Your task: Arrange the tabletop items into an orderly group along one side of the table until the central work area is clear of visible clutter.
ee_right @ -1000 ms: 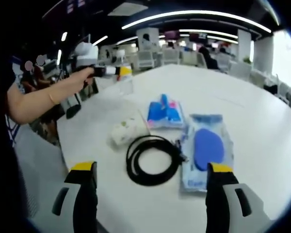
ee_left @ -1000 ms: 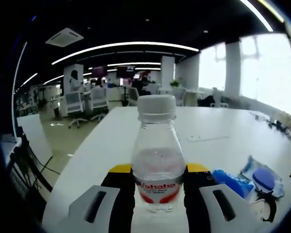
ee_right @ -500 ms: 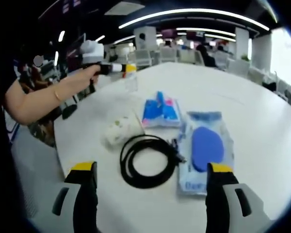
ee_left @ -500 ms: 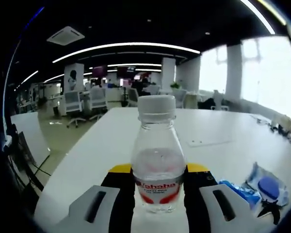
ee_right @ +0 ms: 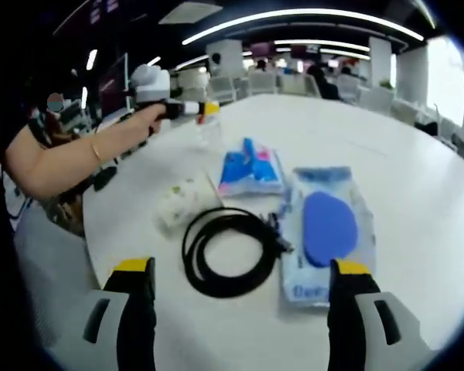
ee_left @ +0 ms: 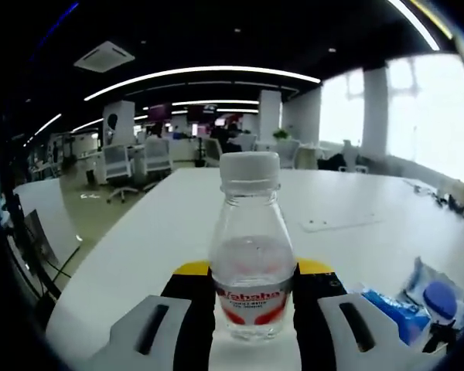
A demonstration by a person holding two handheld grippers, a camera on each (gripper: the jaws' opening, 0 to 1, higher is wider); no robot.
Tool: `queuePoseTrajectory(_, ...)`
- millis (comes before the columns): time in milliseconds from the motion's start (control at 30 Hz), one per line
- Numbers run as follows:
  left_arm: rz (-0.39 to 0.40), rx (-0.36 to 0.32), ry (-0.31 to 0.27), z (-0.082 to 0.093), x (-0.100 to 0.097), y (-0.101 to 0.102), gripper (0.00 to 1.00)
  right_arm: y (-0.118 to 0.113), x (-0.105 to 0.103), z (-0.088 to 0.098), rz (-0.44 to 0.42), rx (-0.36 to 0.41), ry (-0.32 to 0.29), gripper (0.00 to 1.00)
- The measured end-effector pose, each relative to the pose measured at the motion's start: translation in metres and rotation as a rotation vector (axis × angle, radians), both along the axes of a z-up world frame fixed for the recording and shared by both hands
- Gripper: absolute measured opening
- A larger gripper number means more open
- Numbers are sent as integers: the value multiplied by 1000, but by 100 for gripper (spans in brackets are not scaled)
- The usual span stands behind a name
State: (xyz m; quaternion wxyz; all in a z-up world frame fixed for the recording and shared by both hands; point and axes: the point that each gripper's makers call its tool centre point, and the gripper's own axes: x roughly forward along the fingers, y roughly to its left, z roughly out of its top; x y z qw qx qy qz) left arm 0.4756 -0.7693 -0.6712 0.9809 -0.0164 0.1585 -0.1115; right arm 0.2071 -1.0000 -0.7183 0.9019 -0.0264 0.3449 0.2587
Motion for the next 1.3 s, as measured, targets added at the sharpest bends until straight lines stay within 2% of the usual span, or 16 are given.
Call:
queuePoseTrajectory(233, -6, 22, -20, 1, 2, -2, 36, -3, 0, -3, -7, 1, 6, 90)
queuePoseTrajectory(500, -23, 94, -48, 0, -3, -12, 37, -1, 0, -3, -6, 7, 1, 90)
queuePoseTrajectory(633, -22, 84, -53, -1, -2, -11, 37, -2, 0, -3, -8, 5, 0, 90)
queuePoseTrajectory(833, -28, 100, -61, -1, 0, -10, 38, -4, 0, -2, -13, 7, -7, 90)
queuePoseTrajectory(900, -33, 126, -63, -1, -1, -11, 39, -4, 1, -1, -16, 10, -11, 90)
queuePoseTrajectory(1033, 6, 178, -75, 5, -5, -3, 49, -5, 2, 2, -22, 14, -22, 90)
queuePoseTrajectory(1200, -9, 144, -56, 7, -10, -3, 58, -6, 3, 6, -23, 15, -35, 90)
queuePoseTrajectory(1300, -20, 156, -47, 6, -12, 0, 61, -5, 4, 8, -19, 15, -39, 90)
